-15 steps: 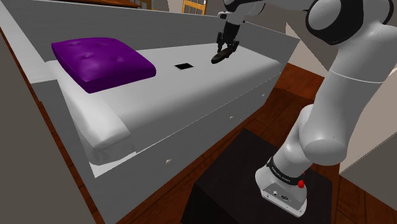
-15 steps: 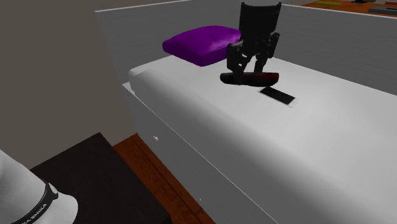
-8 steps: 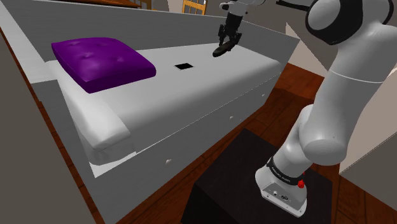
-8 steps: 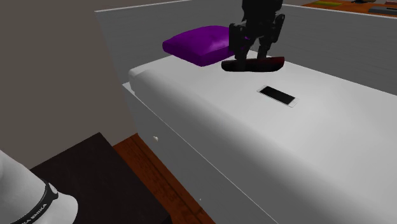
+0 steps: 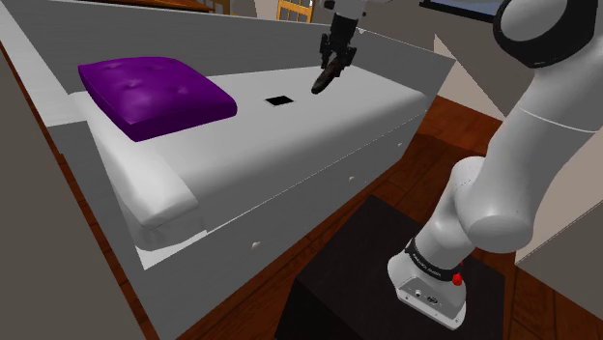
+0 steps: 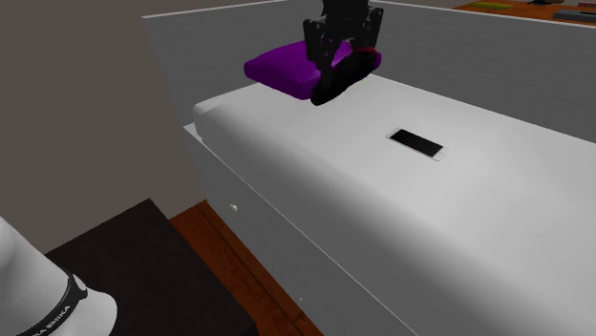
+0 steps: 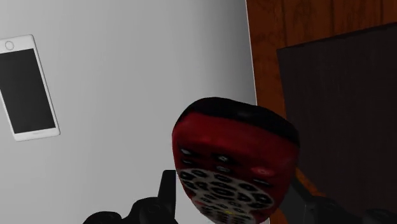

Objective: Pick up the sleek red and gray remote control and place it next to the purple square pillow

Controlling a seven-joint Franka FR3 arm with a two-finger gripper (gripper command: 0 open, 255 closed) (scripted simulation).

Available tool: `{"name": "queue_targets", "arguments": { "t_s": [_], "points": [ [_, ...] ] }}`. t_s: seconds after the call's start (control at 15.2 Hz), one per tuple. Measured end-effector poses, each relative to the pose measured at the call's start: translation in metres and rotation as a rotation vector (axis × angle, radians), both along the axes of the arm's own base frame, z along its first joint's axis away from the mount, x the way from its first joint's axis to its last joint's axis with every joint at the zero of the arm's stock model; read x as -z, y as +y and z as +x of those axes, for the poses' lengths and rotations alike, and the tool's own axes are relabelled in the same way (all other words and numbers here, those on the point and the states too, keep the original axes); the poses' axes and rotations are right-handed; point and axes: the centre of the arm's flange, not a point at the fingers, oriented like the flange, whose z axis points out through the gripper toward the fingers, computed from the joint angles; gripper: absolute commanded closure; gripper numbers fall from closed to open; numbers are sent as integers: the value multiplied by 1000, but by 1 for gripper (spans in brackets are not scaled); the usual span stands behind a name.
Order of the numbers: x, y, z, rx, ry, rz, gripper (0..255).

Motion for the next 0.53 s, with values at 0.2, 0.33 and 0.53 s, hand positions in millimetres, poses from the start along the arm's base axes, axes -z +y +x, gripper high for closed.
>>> {"name": "queue_targets", "arguments": {
  "t_s": [0.2, 0.33, 0.53],
  "points": [
    [1, 43, 7, 0, 0, 0, 255],
    [-1, 67, 11, 1, 0, 0, 255],
    [-2, 107, 13, 0, 0, 0, 255]
  ]
}}
